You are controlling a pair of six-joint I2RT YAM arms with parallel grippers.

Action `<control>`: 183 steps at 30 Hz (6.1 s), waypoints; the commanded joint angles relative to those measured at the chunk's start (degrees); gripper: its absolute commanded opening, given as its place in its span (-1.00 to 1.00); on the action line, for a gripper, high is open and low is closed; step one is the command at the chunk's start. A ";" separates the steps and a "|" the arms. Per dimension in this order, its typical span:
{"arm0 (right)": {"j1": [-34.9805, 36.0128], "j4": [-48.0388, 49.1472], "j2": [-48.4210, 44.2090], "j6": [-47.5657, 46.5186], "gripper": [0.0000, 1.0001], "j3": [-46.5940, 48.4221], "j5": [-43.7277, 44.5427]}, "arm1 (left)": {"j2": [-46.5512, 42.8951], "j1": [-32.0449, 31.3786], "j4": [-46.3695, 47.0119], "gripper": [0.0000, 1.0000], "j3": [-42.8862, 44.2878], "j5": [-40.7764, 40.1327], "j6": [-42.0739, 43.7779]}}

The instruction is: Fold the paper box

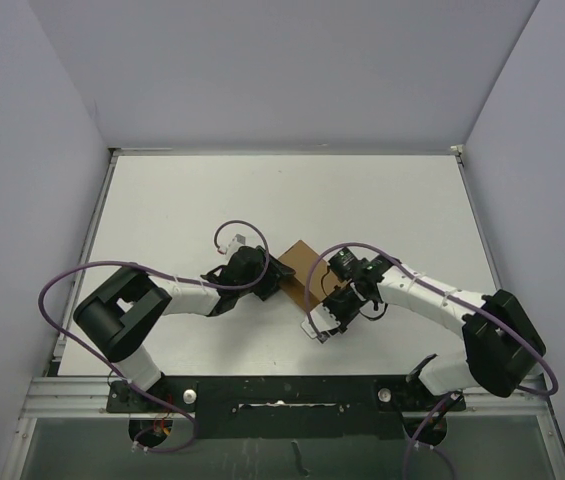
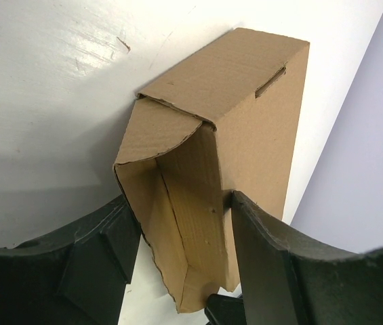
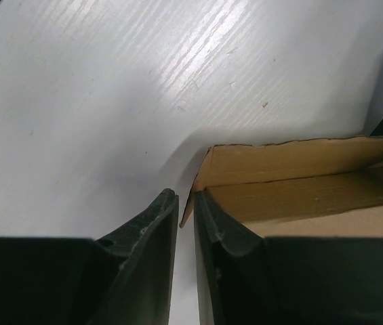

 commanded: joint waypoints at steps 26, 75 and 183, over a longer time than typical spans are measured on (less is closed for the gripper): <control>4.57 -3.79 7.83 -3.01 -1.00 9.55 3.90 | 4.47 0.39 -3.31 -0.03 0.92 2.61 2.37; 6.28 -14.55 13.34 -4.61 -1.00 17.94 2.97 | 5.92 0.88 -1.42 -0.04 0.21 3.96 1.84; -29.30 13.13 25.62 79.91 -0.35 16.34 -25.72 | -3.79 -21.67 -13.55 0.59 7.24 -18.81 1.04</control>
